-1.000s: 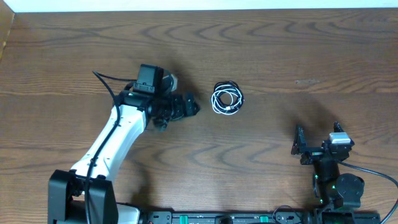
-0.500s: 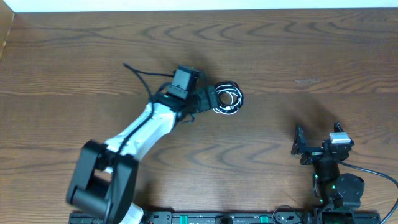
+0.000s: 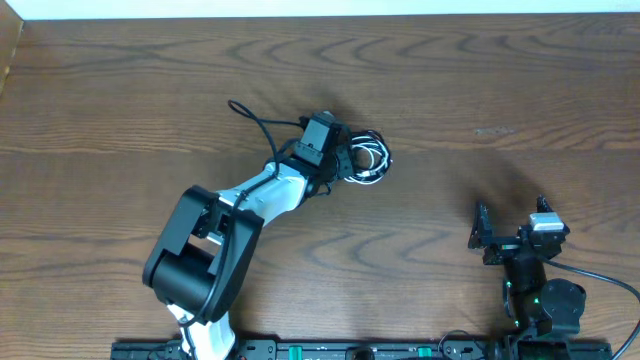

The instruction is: Untangle cables

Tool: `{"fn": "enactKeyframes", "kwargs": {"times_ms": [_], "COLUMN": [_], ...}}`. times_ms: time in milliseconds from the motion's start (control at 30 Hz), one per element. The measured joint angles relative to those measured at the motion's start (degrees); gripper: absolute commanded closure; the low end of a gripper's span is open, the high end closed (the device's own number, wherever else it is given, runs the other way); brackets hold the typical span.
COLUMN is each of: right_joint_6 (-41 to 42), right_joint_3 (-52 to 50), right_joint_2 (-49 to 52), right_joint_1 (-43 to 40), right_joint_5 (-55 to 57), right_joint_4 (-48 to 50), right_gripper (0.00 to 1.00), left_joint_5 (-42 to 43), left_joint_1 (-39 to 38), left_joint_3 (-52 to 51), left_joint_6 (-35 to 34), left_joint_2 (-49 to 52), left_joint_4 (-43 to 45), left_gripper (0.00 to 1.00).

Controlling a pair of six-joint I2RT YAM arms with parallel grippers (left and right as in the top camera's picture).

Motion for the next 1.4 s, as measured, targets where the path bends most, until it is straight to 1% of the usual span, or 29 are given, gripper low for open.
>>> {"fn": "enactKeyframes", "kwargs": {"times_ms": [167, 267, 300, 400, 433, 500, 567, 633, 667, 733, 767, 800, 867, 1000, 1233, 1333, 1400], "right_joint_6": [0.0, 0.0, 0.0, 0.0, 0.0, 0.0, 0.0, 0.0, 0.0, 0.0, 0.0, 0.0, 0.0, 0.0, 0.0, 0.0, 0.0], "right_joint_3": [0.0, 0.0, 0.0, 0.0, 0.0, 0.0, 0.0, 0.0, 0.0, 0.0, 0.0, 0.0, 0.0, 0.0, 0.0, 0.0, 0.0], "right_joint_2": [0.0, 0.0, 0.0, 0.0, 0.0, 0.0, 0.0, 0.0, 0.0, 0.0, 0.0, 0.0, 0.0, 0.0, 0.0, 0.0, 0.0], "right_joint_1": [0.0, 0.0, 0.0, 0.0, 0.0, 0.0, 0.0, 0.0, 0.0, 0.0, 0.0, 0.0, 0.0, 0.0, 0.0, 0.0, 0.0], "right_joint_5": [0.0, 0.0, 0.0, 0.0, 0.0, 0.0, 0.0, 0.0, 0.0, 0.0, 0.0, 0.0, 0.0, 0.0, 0.0, 0.0, 0.0], "right_joint_4": [0.0, 0.0, 0.0, 0.0, 0.0, 0.0, 0.0, 0.0, 0.0, 0.0, 0.0, 0.0, 0.0, 0.0, 0.0, 0.0, 0.0], "right_gripper": [0.01, 0.01, 0.01, 0.01, 0.01, 0.01, 0.01, 0.01, 0.01, 0.01, 0.01, 0.01, 0.01, 0.01, 0.01, 0.01, 0.01], "left_joint_5": [-0.2, -0.2, -0.1, 0.8, 1.2, 1.9, 2.5, 2.9, 3.1, 3.1, 3.2, 3.2, 3.2, 3.3, 3.3, 3.3, 2.8], "left_joint_1": [0.0, 0.0, 0.0, 0.0, 0.0, 0.0, -0.1, -0.1, -0.1, -0.2, -0.2, -0.2, -0.2, -0.2, -0.2, -0.2, -0.2], "left_joint_3": [0.0, 0.0, 0.0, -0.2, -0.2, -0.2, -0.2, -0.2, -0.2, -0.2, -0.2, -0.2, -0.2, -0.2, -0.2, -0.2, -0.2], "left_joint_6": [0.1, 0.0, 0.0, -0.3, -0.3, -0.4, -0.3, -0.4, -0.3, -0.3, -0.4, -0.3, -0.4, -0.3, -0.4, -0.3, 0.7], "left_joint_2": [-0.1, -1.4, -2.2, -7.1, -9.1, -14.2, -18.1, -21.7, -23.0, -24.9, -25.4, -25.6, -25.6, -25.3, -24.3, -24.3, -24.3], "left_joint_4": [-0.2, -1.0, -1.3, -1.5, -1.4, -1.4, -1.6, -2.8, -3.5, -5.0, -5.8, -6.6, -8.9, -11.5, -11.7, -12.7, -15.9], "left_gripper": [0.69, 0.76, 0.80, 0.81, 0.85, 0.87, 0.92, 0.91, 0.87, 0.86, 0.83, 0.77, 0.72, 0.72, 0.72, 0.69, 0.66]}}
